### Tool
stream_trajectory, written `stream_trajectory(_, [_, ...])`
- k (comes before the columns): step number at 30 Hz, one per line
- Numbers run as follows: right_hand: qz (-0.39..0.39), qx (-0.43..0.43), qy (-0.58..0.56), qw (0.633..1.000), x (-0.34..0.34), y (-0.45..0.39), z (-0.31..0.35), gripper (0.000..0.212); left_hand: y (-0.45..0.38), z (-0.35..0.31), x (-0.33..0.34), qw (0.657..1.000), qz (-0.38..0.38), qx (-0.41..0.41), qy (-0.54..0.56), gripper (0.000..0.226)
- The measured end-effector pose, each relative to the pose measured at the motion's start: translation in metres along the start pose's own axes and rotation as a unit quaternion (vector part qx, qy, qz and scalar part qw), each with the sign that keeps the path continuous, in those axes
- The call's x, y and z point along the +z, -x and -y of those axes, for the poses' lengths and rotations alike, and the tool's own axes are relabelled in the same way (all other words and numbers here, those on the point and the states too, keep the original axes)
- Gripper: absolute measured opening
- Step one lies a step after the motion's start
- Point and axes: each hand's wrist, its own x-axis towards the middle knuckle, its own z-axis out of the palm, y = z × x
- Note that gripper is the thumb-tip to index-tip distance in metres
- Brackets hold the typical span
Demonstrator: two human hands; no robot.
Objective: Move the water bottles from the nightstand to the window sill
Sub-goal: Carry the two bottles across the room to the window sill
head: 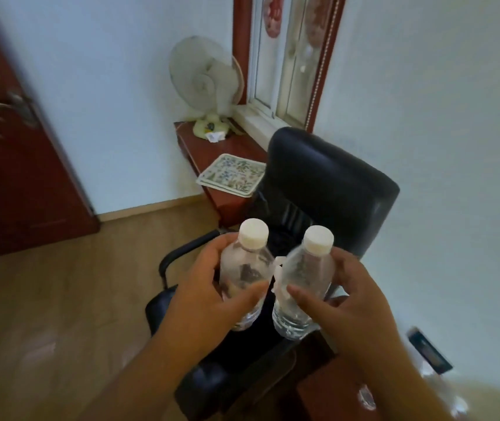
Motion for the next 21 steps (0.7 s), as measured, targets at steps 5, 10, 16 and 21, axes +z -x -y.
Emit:
stream_trajectory(5, [0.079,-0.032,-0.041,0.996,0.063,-0.012,0.032,0.066,0.022,0.010,-0.074,0.997,-0.056,-0.033,-0.032,0.073])
stream_trajectory(10, [0.170,-0.080,-0.083,0.979,0.116,-0.023,0.062,0.066,0.059,0.012,-0.125,0.986,-0.145,-0.054,-0.067,0.069])
stream_trajectory(16, [0.301,-0.146,-0.130,0.933,0.167,-0.030,0.102,0.069,0.122,-0.001,-0.151,0.934,-0.306,-0.116,-0.143,0.073])
stream_trajectory(21, [0.430,-0.181,-0.152,0.871,0.198,-0.015,0.127,0.070,0.181,-0.022,-0.143,0.866,-0.431,-0.161,-0.195,0.076])
